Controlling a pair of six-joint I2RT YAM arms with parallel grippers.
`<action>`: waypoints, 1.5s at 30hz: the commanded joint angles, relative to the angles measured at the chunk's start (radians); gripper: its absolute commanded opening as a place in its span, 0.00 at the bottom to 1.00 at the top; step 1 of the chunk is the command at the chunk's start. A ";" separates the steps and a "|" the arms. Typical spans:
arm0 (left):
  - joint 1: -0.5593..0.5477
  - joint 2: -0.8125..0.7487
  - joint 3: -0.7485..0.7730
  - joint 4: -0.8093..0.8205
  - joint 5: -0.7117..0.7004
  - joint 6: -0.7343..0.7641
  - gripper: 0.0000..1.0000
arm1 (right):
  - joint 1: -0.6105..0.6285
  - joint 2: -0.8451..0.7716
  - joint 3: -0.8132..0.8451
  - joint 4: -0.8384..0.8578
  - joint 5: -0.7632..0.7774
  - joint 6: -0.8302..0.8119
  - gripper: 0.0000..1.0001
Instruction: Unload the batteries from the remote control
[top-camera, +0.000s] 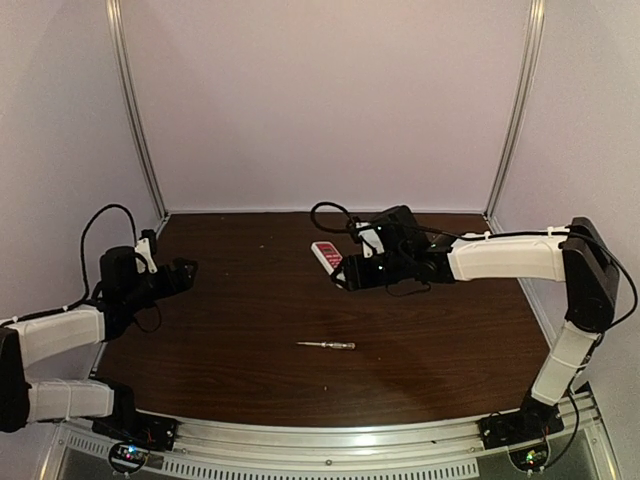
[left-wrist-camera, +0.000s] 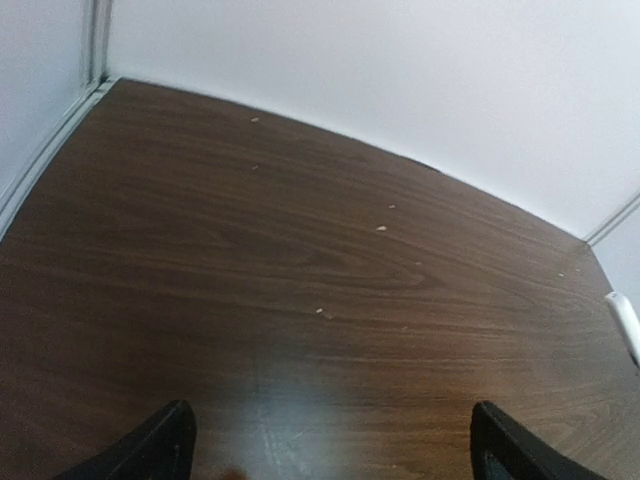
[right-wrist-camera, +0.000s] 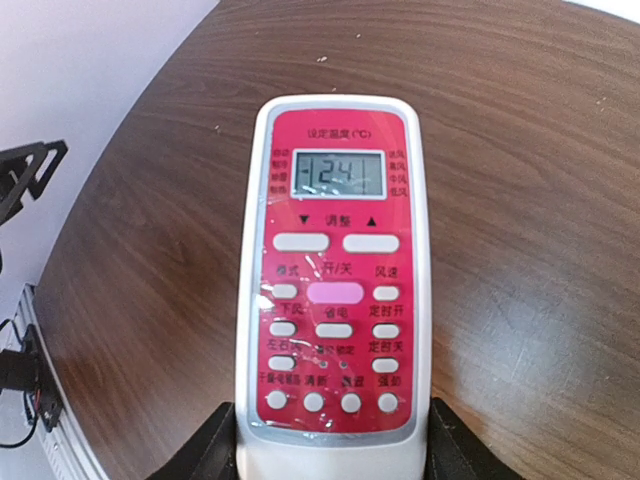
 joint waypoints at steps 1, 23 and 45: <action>-0.002 0.047 0.047 0.202 0.231 0.086 0.97 | -0.013 -0.079 -0.073 0.065 -0.179 0.002 0.41; -0.221 0.488 0.212 0.743 0.916 0.388 0.89 | -0.014 -0.285 -0.215 0.091 -0.578 0.141 0.41; -0.291 0.822 0.399 1.445 1.285 0.056 0.78 | -0.003 -0.270 -0.206 0.022 -0.760 0.200 0.40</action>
